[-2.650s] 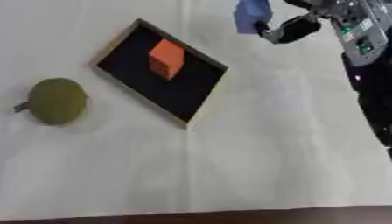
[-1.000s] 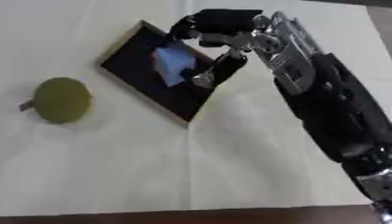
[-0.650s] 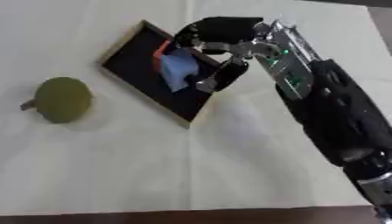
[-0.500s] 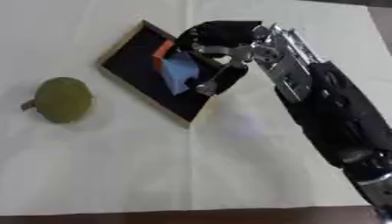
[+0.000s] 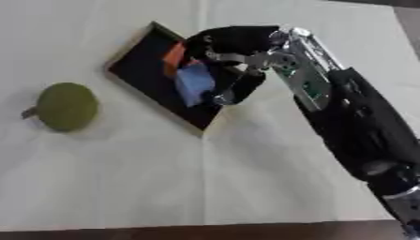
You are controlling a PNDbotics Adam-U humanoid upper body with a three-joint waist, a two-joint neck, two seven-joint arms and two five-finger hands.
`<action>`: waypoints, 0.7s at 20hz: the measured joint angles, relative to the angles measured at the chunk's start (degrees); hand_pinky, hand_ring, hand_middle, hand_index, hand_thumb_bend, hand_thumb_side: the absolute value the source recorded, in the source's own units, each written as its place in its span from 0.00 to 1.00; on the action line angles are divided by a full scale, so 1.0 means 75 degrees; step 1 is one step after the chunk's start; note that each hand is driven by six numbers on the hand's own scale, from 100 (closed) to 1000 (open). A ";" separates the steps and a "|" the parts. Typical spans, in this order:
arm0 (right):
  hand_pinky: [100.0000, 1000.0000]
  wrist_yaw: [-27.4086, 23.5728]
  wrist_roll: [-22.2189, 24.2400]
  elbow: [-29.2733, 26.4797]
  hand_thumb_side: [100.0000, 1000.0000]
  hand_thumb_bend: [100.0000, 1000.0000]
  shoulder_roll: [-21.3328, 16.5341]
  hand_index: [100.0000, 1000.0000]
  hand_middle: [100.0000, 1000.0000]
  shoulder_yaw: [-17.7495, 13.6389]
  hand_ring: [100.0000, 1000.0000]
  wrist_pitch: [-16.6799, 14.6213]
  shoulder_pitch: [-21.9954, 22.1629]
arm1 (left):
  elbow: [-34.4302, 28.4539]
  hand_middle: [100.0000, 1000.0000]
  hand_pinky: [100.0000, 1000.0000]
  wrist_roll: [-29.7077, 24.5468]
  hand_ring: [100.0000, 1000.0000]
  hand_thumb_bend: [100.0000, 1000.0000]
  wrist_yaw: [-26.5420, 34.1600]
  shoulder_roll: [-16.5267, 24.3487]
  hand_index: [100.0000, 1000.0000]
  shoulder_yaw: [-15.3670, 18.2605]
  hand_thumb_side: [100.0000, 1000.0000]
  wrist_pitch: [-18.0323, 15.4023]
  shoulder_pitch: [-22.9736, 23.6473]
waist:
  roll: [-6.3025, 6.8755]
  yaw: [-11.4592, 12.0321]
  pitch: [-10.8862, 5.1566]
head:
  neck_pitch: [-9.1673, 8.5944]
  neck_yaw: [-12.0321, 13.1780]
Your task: Pick up objects on the table and place them in the box.
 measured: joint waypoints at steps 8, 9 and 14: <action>1.00 0.0155 -0.0145 -0.0045 0.14 0.18 -0.0003 0.98 0.81 0.0000 1.00 -0.0145 0.0002 | 0.0000 0.74 0.64 -0.0025 0.73 0.00 0.0000 0.0000 0.79 0.0000 0.64 0.0026 0.0004 | 0.0000 -0.0015 -0.0001 | 0.0000 0.0021; 1.00 0.0137 -0.0143 -0.0058 0.13 0.17 -0.0005 0.98 0.81 0.0000 1.00 -0.0143 0.0003 | 0.0000 0.74 0.64 -0.0027 0.73 0.00 0.0000 -0.0001 0.79 0.0000 0.64 0.0029 0.0004 | 0.0000 -0.0018 -0.0002 | 0.0000 0.0023; 1.00 -0.0162 -0.0085 -0.0222 0.05 0.00 -0.0048 0.97 0.77 -0.0074 1.00 -0.0085 0.0066 | 0.0000 0.73 0.64 -0.0029 0.73 0.00 0.0002 -0.0001 0.79 0.0000 0.64 0.0033 0.0004 | 0.0017 -0.0056 -0.0006 | -0.0003 0.0030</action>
